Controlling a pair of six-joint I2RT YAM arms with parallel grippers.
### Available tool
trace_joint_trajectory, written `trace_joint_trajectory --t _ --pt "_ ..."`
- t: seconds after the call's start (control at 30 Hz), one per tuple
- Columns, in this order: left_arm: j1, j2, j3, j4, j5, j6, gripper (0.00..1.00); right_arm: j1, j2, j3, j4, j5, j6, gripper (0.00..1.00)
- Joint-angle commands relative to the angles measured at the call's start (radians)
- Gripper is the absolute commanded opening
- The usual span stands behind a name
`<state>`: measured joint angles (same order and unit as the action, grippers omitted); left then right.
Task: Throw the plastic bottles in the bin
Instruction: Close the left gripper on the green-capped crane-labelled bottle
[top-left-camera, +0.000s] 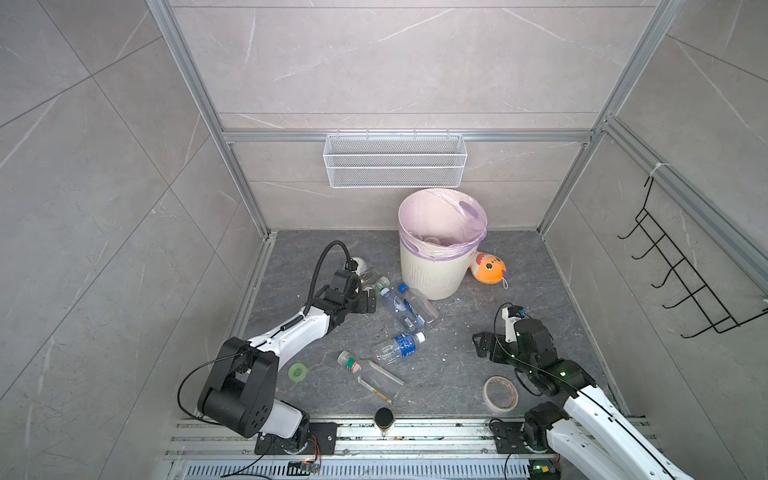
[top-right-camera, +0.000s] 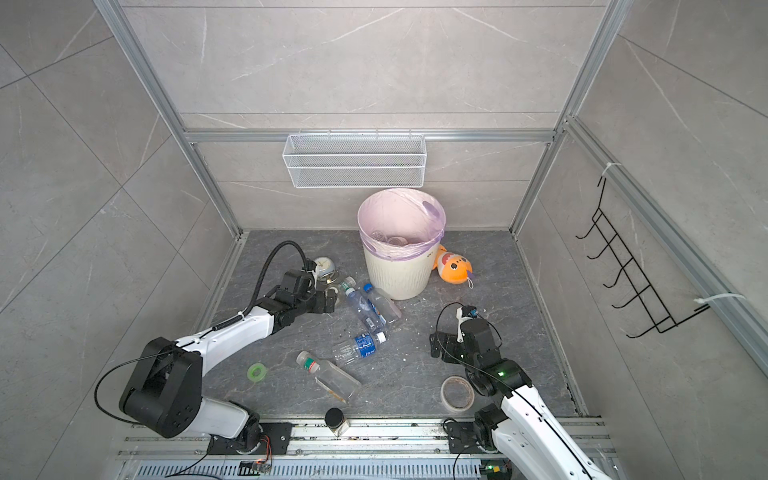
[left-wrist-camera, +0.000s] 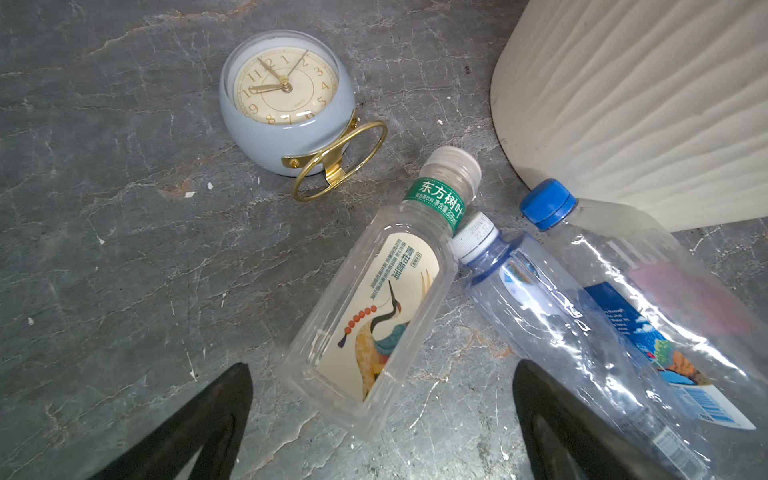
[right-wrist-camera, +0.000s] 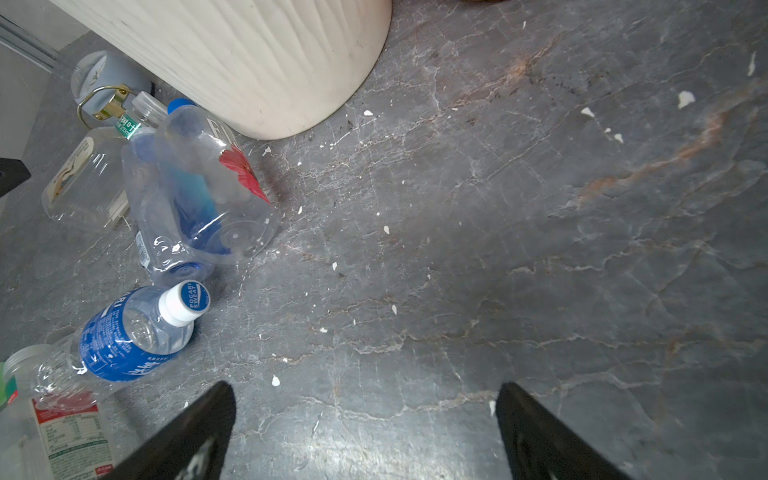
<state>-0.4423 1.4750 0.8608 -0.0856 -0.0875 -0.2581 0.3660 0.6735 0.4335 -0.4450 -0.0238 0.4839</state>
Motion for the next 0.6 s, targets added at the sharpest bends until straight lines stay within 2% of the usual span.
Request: trace_joint_trajectory --t 0.0,0.27,0.57 --pt "0.013 0.036 0.04 0.006 0.059 0.008 1.0 0.002 0.008 -0.009 0.037 -0.006 0.018 0.99" --pt "0.022 0.142 0.076 0.026 0.098 0.019 1.0 0.002 0.003 -0.015 0.039 -0.003 0.02 0.99" --pt "0.022 0.182 0.079 0.027 0.097 0.027 1.0 0.001 0.008 -0.014 0.041 -0.004 0.019 0.99"
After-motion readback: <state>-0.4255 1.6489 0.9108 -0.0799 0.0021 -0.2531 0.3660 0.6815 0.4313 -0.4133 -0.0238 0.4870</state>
